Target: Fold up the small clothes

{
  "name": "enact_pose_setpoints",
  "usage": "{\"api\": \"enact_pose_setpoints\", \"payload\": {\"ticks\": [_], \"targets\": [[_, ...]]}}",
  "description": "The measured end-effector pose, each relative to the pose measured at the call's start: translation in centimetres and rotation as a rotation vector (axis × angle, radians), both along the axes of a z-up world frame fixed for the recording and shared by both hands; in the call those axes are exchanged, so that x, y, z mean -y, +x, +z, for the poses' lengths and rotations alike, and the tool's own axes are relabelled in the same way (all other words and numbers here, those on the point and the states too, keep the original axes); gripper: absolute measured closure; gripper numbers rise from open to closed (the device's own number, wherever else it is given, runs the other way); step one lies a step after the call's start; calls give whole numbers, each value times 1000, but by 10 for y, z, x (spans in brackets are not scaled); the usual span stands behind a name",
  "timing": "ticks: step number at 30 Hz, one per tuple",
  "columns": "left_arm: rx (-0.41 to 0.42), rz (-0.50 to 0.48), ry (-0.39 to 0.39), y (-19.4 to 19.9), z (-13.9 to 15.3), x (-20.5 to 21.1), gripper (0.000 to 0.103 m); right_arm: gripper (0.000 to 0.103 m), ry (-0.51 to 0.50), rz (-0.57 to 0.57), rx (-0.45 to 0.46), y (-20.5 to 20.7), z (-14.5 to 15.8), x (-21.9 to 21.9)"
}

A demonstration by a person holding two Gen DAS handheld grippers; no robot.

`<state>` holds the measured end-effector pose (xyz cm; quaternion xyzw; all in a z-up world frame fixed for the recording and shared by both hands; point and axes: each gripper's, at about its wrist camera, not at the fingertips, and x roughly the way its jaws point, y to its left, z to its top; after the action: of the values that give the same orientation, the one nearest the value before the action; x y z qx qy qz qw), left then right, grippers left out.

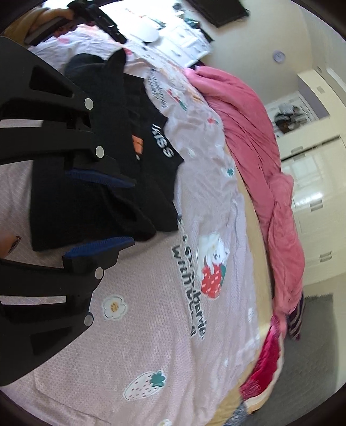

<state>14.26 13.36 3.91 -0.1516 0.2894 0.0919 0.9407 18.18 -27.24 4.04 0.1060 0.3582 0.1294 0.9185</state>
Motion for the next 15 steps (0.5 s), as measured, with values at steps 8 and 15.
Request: {"api": "enact_pose_setpoints", "payload": {"ticks": [8, 15], "targets": [[-135, -165, 99, 9, -32, 57, 69, 65, -100, 101, -36, -16, -12, -38], [-188, -208, 164, 17, -49, 69, 61, 65, -206, 155, -93, -8, -44, -62]]}}
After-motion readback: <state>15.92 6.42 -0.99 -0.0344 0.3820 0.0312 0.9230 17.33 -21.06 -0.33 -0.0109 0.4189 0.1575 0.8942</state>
